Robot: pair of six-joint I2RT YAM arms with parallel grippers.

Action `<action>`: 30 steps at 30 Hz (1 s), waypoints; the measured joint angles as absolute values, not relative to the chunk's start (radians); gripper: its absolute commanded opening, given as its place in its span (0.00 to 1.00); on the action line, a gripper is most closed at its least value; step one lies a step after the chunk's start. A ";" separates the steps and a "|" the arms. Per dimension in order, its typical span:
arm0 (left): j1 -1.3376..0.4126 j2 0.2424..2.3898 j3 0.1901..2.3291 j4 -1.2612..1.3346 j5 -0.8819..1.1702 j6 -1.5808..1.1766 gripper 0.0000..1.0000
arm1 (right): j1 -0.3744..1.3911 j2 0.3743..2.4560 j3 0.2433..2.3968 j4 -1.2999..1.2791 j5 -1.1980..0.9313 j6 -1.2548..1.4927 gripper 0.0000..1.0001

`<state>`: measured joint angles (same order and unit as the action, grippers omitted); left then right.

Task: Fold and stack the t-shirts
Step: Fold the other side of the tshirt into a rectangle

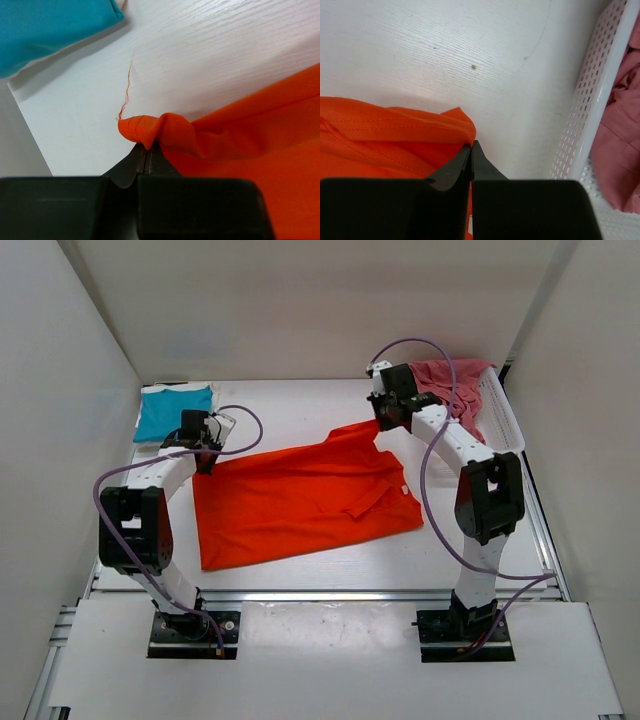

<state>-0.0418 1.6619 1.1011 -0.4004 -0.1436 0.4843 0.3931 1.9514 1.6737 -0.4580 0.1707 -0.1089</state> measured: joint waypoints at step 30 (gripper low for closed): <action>-0.010 1.475 0.971 -0.430 -0.114 0.438 0.00 | 0.446 1.839 1.523 -0.368 0.119 -0.245 0.00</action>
